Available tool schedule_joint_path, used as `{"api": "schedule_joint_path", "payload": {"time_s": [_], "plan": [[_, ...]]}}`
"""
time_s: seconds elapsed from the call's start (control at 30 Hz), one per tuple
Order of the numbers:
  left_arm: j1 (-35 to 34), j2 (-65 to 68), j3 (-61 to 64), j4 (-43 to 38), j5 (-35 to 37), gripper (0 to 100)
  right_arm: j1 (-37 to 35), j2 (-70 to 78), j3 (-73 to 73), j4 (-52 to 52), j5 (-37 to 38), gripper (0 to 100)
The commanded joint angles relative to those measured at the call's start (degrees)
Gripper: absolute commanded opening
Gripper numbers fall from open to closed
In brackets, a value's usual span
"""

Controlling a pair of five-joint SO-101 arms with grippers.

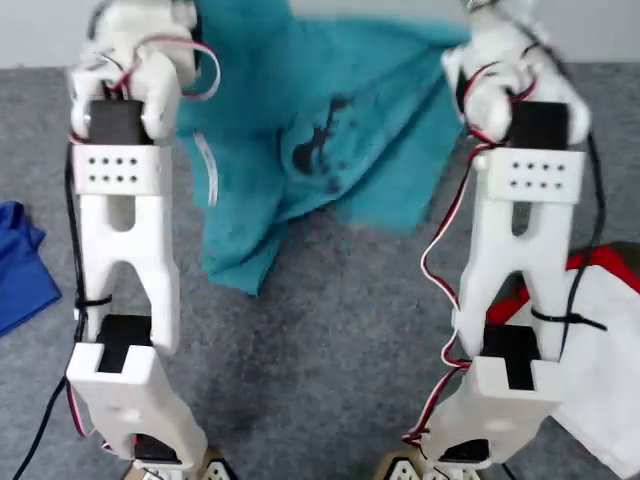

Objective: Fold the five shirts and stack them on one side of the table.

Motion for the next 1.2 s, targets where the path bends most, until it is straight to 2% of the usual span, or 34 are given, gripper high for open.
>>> {"api": "schedule_joint_path", "payload": {"time_s": [0.0,0.4,0.67,0.87,1.0,1.17], "plan": [[1.7,-1.0,-11.6,-0.2,-2.7,1,0.7,-1.4,-10.9,-0.8,0.5,1.0],[3.3,-1.5,-28.0,9.3,-2.7,1,1.0,-1.9,-11.2,3.2,0.9,1.0],[6.5,-1.5,-48.7,25.2,-3.0,1,1.7,-7.7,-13.0,17.9,0.7,1.0],[5.8,-9.1,-48.3,32.5,-3.0,1,1.8,-16.7,-13.2,31.2,0.8,1.0],[5.6,-15.6,-47.6,34.5,-3.1,1,1.7,-21.4,-13.1,38.5,0.9,1.0],[5.9,-23.2,-47.7,34.8,-3.0,1,2.0,-26.2,-13.0,41.6,0.9,1.0]]}}
